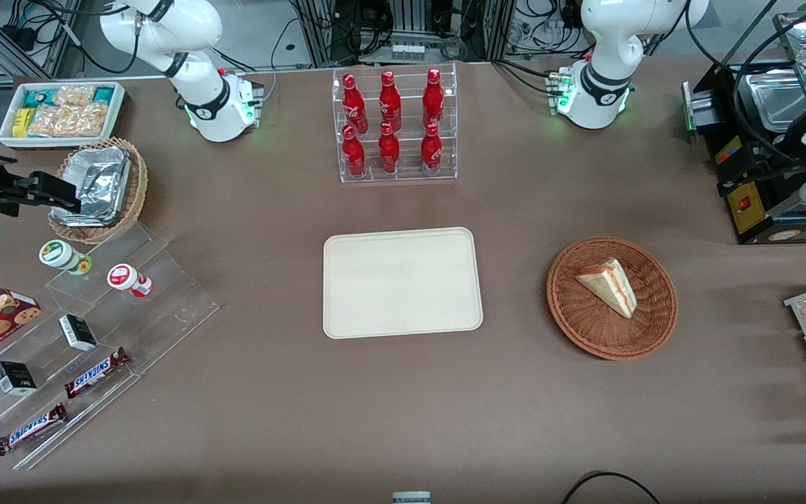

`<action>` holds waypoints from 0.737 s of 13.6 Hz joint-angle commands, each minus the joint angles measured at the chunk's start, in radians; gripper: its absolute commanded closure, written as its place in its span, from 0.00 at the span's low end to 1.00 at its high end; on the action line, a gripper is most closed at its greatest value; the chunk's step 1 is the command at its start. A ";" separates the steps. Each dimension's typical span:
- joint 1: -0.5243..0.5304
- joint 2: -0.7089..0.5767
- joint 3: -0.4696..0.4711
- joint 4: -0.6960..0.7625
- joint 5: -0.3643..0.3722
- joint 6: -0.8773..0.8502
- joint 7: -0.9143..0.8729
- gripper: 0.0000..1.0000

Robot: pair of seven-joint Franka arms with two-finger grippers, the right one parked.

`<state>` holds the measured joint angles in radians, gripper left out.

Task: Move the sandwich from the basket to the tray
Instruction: 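Move the left gripper over the wicker basket toward the sandwich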

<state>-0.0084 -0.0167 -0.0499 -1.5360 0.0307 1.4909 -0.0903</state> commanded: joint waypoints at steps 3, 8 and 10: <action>-0.002 0.058 -0.008 0.013 0.000 0.038 -0.032 0.00; -0.016 0.084 -0.010 -0.180 0.005 0.260 -0.072 0.00; -0.016 0.086 -0.010 -0.289 0.006 0.398 -0.109 0.00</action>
<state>-0.0191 0.0932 -0.0598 -1.7207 0.0308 1.7879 -0.1549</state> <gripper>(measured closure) 0.000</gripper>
